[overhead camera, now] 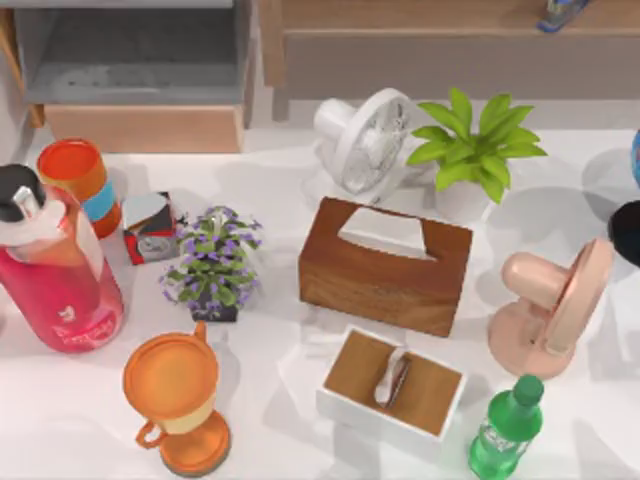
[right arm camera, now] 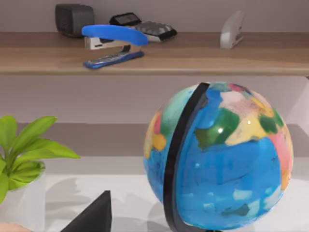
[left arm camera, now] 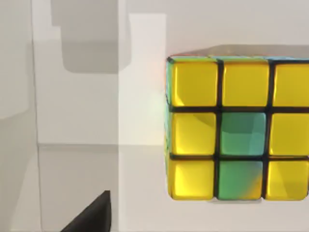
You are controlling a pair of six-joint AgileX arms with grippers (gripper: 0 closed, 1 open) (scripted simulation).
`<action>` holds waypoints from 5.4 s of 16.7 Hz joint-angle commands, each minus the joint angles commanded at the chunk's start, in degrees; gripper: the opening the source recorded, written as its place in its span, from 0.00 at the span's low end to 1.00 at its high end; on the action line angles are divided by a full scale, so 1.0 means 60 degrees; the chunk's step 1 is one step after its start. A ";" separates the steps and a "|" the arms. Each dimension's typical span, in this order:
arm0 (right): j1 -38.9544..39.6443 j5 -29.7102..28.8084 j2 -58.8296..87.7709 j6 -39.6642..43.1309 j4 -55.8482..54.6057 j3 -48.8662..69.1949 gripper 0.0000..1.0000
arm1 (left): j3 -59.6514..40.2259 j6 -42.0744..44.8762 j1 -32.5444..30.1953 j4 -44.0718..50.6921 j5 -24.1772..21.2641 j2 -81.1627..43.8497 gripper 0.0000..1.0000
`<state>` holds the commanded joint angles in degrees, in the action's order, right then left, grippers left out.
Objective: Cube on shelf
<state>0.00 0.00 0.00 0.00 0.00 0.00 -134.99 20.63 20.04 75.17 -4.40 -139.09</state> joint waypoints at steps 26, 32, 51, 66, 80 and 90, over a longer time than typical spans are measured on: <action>0.0000 0.0000 0.0000 0.0000 0.0000 0.0000 1.00 | 0.0601 -0.0120 -0.0129 -0.1486 0.0012 -0.0877 1.00; 0.0000 0.0000 0.0000 0.0000 0.0000 0.0000 1.00 | 0.0601 -0.0120 -0.0129 -0.1486 0.0012 -0.0877 0.62; 0.0000 0.0000 0.0000 0.0000 0.0000 0.0000 1.00 | 0.0630 -0.0234 -0.0020 -0.1353 -0.0117 -0.0748 0.00; 0.0000 0.0000 0.0000 0.0000 0.0000 0.0000 1.00 | -0.0849 -0.0111 -0.0103 -0.0203 0.0013 -0.1039 0.00; 0.0000 0.0000 0.0000 0.0000 0.0000 0.0000 1.00 | 0.4180 -0.1103 -0.2876 -0.3527 0.3706 0.3552 0.00; 0.0000 0.0000 0.0000 0.0000 0.0000 0.0000 1.00 | 1.0770 -0.1263 -0.9488 -1.3708 0.6651 0.5295 0.00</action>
<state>0.00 0.00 0.00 0.00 0.00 0.00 -70.37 13.05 -36.89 -7.07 35.51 -107.32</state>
